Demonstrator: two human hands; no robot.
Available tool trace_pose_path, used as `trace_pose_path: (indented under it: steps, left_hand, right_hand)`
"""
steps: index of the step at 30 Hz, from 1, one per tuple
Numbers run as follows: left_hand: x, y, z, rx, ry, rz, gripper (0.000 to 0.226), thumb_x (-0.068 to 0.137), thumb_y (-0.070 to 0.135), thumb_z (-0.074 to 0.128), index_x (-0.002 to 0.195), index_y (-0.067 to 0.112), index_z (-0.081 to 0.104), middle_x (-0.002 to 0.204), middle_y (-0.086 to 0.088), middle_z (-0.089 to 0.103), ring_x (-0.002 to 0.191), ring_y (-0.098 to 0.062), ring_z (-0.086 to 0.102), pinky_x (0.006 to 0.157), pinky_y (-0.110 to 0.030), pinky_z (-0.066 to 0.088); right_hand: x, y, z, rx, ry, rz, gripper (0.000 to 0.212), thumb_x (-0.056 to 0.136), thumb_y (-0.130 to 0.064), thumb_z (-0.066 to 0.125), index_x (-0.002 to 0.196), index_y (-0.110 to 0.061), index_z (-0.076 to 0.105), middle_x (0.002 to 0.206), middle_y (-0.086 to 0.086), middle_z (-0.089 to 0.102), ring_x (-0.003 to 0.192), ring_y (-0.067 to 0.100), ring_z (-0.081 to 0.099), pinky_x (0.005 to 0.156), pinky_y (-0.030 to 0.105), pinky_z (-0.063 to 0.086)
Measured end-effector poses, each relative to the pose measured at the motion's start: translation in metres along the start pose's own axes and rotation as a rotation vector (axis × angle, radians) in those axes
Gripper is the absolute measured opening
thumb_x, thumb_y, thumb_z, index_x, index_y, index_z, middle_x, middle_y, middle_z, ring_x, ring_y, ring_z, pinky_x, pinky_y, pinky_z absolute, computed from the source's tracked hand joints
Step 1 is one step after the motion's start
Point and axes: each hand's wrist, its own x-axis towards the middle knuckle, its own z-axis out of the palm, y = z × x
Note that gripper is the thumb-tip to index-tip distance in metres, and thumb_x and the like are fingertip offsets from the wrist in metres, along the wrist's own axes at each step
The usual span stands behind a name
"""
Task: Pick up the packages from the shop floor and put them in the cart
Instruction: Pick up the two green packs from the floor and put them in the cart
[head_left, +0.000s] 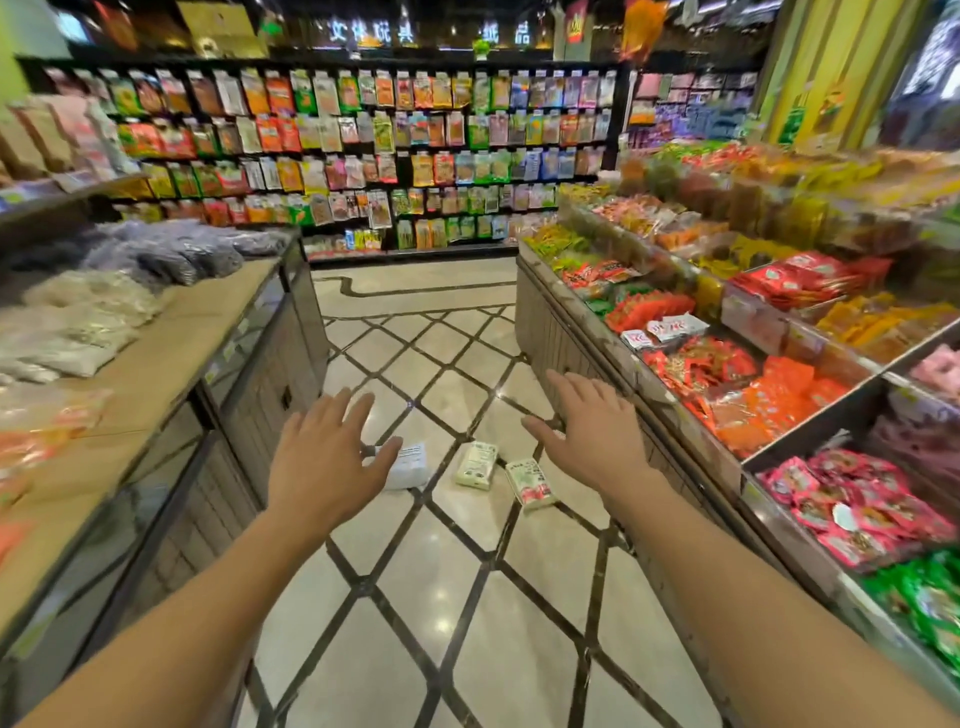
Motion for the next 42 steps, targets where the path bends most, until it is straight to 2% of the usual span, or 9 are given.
trace_pose_path:
  steps: [6,11,17,22,25,30,33,38,42]
  left_hand:
    - [0.102,-0.009,0.061,-0.011,-0.061,0.010,0.074,0.098,0.066,0.044,0.158,0.022,0.042,0.162,-0.009,0.043,0.151,-0.029,0.037,0.123,-0.052,0.030]
    - [0.200,-0.021,0.123,-0.065,-0.088,0.061,0.084,0.091,0.072,0.027,0.152,0.020,0.050,0.157,-0.011,0.051,0.146,-0.032,0.045,0.118,-0.054,0.036]
    - [0.338,-0.025,0.186,-0.120,-0.157,0.108,0.082,0.091,0.070,0.030,0.153,0.020,0.049,0.157,-0.010,0.050,0.147,-0.031,0.043,0.118,-0.054,0.036]
    - [0.435,-0.017,0.226,-0.121,-0.201,0.152,0.082,0.092,0.069,0.030,0.157,0.021,0.044,0.160,-0.008,0.047,0.150,-0.029,0.039,0.121,-0.051,0.031]
    - [0.483,-0.008,0.252,-0.142,-0.214,0.177,0.084,0.090,0.070,0.026,0.157,0.022,0.043,0.161,-0.008,0.045,0.151,-0.028,0.037,0.121,-0.051,0.028]
    - [0.558,0.013,0.302,-0.122,-0.271,0.195,0.076,0.098,0.066,0.034,0.161,0.022,0.037,0.166,-0.008,0.037,0.154,-0.028,0.031,0.123,-0.049,0.024]
    - [0.607,0.030,0.338,-0.104,-0.308,0.216,0.083,0.093,0.069,0.025,0.160,0.021,0.038,0.165,-0.009,0.039,0.153,-0.029,0.033,0.122,-0.049,0.024]
    - [0.688,0.065,0.416,-0.094,-0.393,0.226,0.091,0.088,0.072,0.016,0.159,0.022,0.040,0.164,-0.009,0.041,0.153,-0.029,0.034,0.122,-0.049,0.026]
    - [0.742,0.091,0.489,-0.145,-0.522,0.139,0.078,0.097,0.069,0.028,0.159,0.022,0.041,0.165,-0.008,0.040,0.153,-0.028,0.034,0.122,-0.046,0.028]
  right_hand:
    - [0.099,0.005,0.045,-0.022,-0.030,-0.011,0.078,0.093,-0.079,0.033,0.157,-0.035,0.030,0.161,-0.004,0.037,0.149,0.028,0.030,0.117,0.049,0.027]
    - [0.196,0.012,0.094,-0.048,-0.038,0.010,0.080,0.092,-0.080,0.032,0.158,-0.035,0.029,0.161,-0.004,0.038,0.148,0.026,0.032,0.116,0.047,0.028]
    - [0.316,0.033,0.142,-0.079,-0.080,0.095,0.081,0.093,-0.080,0.031,0.160,-0.035,0.024,0.163,-0.003,0.035,0.150,0.027,0.030,0.116,0.049,0.031]
    - [0.387,0.059,0.169,-0.062,-0.093,0.179,0.087,0.088,-0.083,0.024,0.158,-0.033,0.031,0.161,0.001,0.040,0.146,0.031,0.037,0.113,0.052,0.038]
    - [0.425,0.077,0.187,-0.048,-0.114,0.210,0.089,0.085,-0.084,0.021,0.158,-0.033,0.031,0.161,0.001,0.040,0.146,0.031,0.036,0.112,0.052,0.038]
    - [0.496,0.112,0.222,-0.060,-0.171,0.217,0.090,0.085,-0.083,0.017,0.160,-0.033,0.025,0.164,0.002,0.034,0.149,0.032,0.032,0.114,0.052,0.033]
    - [0.542,0.141,0.252,-0.047,-0.180,0.228,0.096,0.082,-0.084,0.008,0.160,-0.033,0.025,0.163,0.001,0.035,0.149,0.031,0.032,0.114,0.051,0.035]
    - [0.619,0.198,0.316,0.019,-0.247,0.281,0.086,0.089,-0.079,0.021,0.160,-0.030,0.029,0.161,0.002,0.038,0.147,0.031,0.035,0.114,0.051,0.036]
    - [0.670,0.239,0.377,0.045,-0.329,0.309,0.095,0.086,-0.084,0.006,0.159,-0.029,0.031,0.159,0.002,0.042,0.145,0.031,0.038,0.113,0.049,0.038]
